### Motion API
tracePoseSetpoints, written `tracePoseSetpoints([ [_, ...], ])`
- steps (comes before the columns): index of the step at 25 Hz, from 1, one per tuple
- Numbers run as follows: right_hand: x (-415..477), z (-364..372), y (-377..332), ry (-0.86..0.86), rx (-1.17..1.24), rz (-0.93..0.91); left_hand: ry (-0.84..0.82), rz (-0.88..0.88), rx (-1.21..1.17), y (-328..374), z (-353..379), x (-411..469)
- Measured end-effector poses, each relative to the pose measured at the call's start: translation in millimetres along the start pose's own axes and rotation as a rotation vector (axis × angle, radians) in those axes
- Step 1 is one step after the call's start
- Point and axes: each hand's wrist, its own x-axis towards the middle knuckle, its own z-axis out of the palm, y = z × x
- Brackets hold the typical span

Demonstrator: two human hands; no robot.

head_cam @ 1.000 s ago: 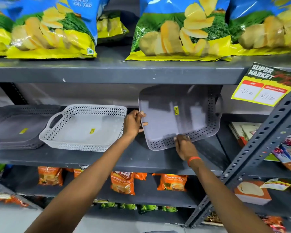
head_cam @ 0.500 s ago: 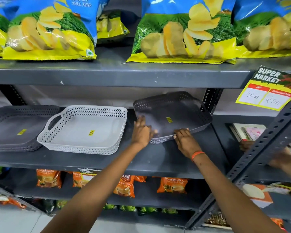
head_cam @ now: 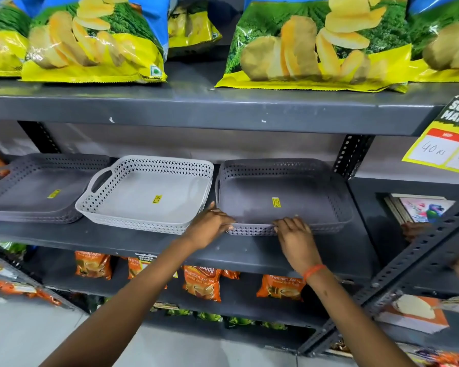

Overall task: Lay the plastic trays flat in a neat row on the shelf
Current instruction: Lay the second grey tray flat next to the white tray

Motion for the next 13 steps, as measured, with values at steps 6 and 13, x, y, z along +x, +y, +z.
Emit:
tracePoseSetpoints([
  [6, -11, -6, -25, 0.025, -0.005, -0.012, 0.04, 0.041, -0.004, -10, 0, -23],
  [13, -7, -17, -36, -0.087, 0.016, 0.04, 0.039, 0.055, -0.031, -12, -7, -29],
])
